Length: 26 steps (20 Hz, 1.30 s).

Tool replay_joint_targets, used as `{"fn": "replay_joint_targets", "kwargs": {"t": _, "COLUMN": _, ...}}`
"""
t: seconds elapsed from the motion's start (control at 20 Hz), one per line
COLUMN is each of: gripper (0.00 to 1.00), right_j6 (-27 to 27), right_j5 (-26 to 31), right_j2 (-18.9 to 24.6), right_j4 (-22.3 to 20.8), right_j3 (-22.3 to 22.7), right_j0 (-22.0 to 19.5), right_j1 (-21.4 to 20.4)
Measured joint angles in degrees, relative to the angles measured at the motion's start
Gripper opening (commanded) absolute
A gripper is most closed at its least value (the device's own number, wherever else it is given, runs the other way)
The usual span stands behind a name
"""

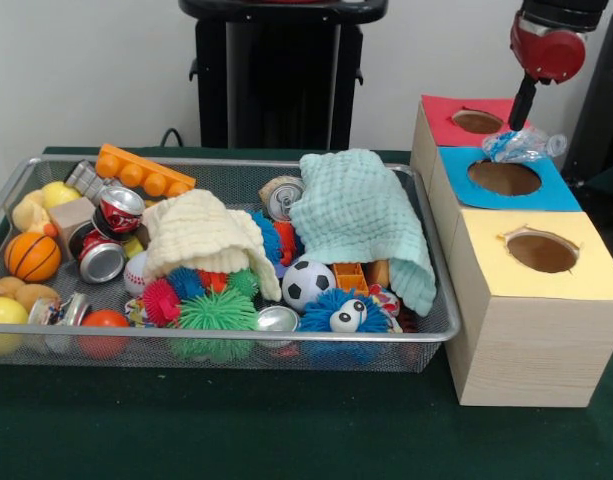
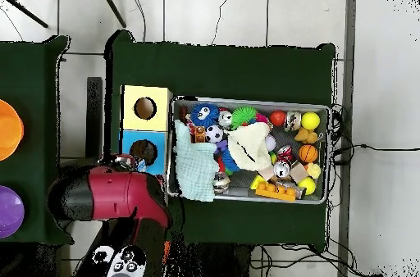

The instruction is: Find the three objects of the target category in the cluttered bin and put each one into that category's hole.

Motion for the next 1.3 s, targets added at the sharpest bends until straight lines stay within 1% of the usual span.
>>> {"fn": "replay_joint_targets", "kwargs": {"t": 0.85, "gripper": 0.0, "right_j6": 0.01, "right_j5": 0.02, "right_j2": 0.37, "right_j4": 0.25, "right_j3": 0.21, "right_j0": -0.45, "right_j1": -1.99}}
{"fn": "replay_joint_targets", "kwargs": {"t": 1.05, "gripper": 0.0, "right_j6": 0.01, "right_j5": 0.02, "right_j2": 0.49, "right_j4": 0.25, "right_j3": 0.46, "right_j0": -1.28, "right_j1": -3.1}}
{"fn": "replay_joint_targets", "kwargs": {"t": 1.3, "gripper": 0.0, "right_j6": 0.01, "right_j5": 0.07, "right_j2": 0.65, "right_j4": 0.24, "right_j3": 0.66, "right_j0": -3.28, "right_j1": -4.61}}
